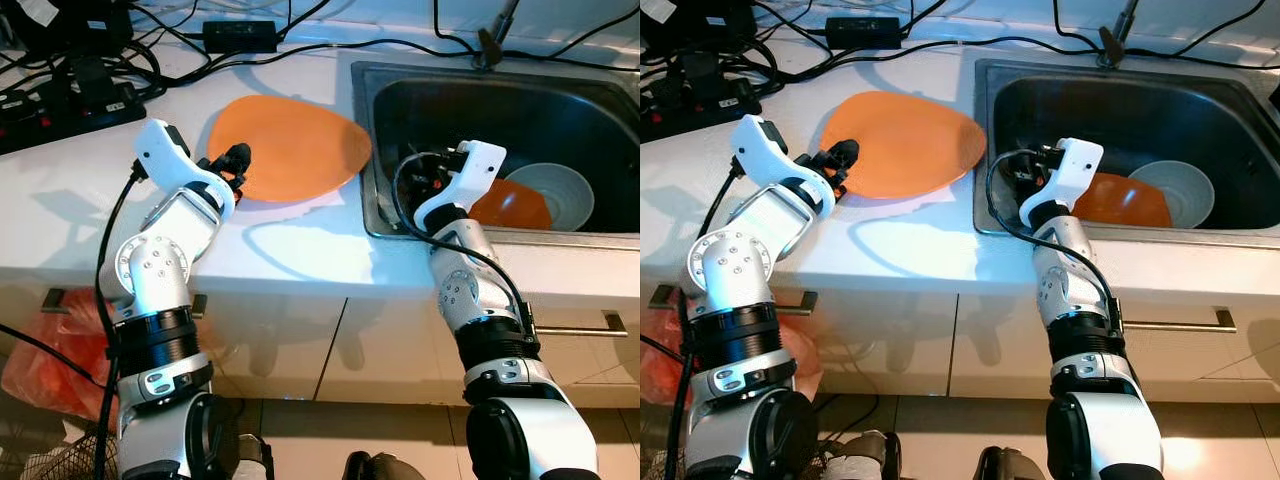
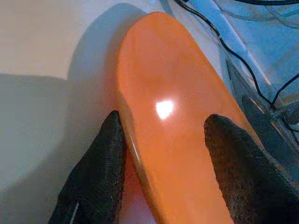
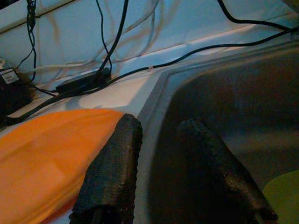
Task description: Kitchen organization
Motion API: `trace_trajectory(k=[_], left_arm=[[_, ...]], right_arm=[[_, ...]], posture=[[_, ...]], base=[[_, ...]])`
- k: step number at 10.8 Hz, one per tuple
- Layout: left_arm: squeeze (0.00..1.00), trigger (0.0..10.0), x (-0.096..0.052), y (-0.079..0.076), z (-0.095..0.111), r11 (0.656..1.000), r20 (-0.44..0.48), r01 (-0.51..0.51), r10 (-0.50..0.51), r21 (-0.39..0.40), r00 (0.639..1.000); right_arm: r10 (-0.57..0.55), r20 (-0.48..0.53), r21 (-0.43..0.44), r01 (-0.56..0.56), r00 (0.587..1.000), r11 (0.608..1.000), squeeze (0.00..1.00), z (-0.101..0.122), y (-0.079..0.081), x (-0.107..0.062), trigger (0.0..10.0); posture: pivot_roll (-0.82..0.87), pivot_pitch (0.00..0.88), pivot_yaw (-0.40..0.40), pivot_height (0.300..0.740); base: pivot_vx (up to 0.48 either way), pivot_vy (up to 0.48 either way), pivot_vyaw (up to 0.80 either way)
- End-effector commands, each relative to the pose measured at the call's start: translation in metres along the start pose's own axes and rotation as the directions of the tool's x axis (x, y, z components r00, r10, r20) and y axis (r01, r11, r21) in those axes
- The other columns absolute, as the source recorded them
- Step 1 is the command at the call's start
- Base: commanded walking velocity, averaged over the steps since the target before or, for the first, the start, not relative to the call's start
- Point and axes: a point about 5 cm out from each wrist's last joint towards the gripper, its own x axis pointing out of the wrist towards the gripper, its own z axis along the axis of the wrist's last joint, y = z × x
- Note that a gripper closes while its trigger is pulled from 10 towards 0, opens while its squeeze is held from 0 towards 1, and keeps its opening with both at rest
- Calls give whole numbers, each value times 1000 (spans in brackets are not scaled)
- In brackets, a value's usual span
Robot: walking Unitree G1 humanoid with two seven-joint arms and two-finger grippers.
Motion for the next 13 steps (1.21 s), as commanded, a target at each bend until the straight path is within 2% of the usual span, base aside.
trace_trajectory(k=[1,13], left_arm=[[0,0,3,5,-19,1000,-81,-19,19,13,997],[0,0,2,4,-19,1000,-43,-10,10,-6,999]], right_arm=[[-13,-11,-9,13,1000,1000,0,-1,-5,-3,10000],[-5,-31,-17,4,1000,1000,0,-3,-6,-4,10000]], posture=[[90,154,-40,723],[93,151,-52,723]], base=[[0,0,0],[0,0,0]])
